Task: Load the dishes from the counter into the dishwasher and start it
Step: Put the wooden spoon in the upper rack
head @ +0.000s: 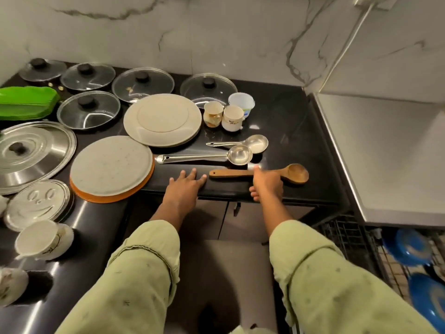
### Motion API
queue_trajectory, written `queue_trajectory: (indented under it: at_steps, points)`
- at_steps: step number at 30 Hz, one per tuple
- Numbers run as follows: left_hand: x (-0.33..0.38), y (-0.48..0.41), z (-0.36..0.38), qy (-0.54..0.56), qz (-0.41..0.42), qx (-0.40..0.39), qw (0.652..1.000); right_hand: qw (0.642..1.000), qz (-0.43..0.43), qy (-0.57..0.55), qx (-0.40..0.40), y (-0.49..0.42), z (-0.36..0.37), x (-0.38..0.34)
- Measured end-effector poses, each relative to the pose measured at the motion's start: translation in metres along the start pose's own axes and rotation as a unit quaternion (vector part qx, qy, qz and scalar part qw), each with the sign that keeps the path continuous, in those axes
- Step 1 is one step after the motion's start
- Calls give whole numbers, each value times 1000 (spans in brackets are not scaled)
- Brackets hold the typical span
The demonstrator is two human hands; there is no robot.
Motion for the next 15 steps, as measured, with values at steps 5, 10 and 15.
queue_trajectory:
  at_steps: [5, 10, 15]
  points:
    - [-8, -8, -4, -40, 22, -8, 999, 994, 68, -89, 17, -3, 13, -6]
    - [-12, -10, -10, -46, 42, -1, 998, 986, 87, -141, 12, -3, 19, -7]
    - [-10, -8, -11, -38, 37, 0, 999, 978, 103, -175, -38, -1, 16, 5]
Point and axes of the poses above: each hand's wrist, its own y-axis away from the middle knuckle, its own z-axis out of the palm, x = y × z, the point moved 3 cm from there along -y, towards the middle knuckle, and after that the axes turned 15 degrees about z, right-handed, at the moved point
